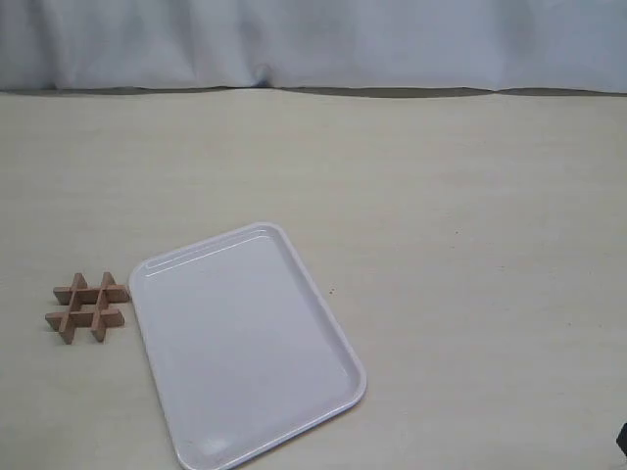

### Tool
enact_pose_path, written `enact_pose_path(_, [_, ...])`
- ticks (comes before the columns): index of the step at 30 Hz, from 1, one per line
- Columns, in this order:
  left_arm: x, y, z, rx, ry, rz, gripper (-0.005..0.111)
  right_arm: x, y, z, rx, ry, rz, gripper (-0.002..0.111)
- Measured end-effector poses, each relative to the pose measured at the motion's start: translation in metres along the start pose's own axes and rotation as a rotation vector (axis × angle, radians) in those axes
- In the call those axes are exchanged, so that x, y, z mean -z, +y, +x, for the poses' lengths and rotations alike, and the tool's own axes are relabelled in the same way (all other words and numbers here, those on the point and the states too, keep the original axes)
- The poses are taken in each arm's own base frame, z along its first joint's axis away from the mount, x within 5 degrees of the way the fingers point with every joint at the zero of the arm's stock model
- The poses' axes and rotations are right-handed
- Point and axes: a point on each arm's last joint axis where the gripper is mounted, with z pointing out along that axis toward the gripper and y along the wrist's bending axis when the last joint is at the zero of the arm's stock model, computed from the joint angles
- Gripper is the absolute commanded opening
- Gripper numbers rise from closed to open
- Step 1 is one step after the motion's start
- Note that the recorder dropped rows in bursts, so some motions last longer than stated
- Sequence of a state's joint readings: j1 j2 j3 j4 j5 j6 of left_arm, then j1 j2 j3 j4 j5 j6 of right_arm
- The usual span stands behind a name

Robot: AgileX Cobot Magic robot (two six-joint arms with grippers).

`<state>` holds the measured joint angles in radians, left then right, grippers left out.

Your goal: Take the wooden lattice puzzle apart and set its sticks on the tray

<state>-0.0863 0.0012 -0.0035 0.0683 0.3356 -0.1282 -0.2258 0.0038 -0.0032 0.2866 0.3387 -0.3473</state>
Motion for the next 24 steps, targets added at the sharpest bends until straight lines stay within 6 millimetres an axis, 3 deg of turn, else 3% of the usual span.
enact_pose_path(13, [0.000,-0.001,-0.008,0.000,-0.088,0.011,0.000,0.000,0.000,0.000,0.000,0.000,0.000,0.004])
enact_pose_path(24, [0.027,-0.008,-0.065,0.056,-0.788,0.125,0.000,0.000,0.000,0.000,0.000,0.000,0.000,0.004])
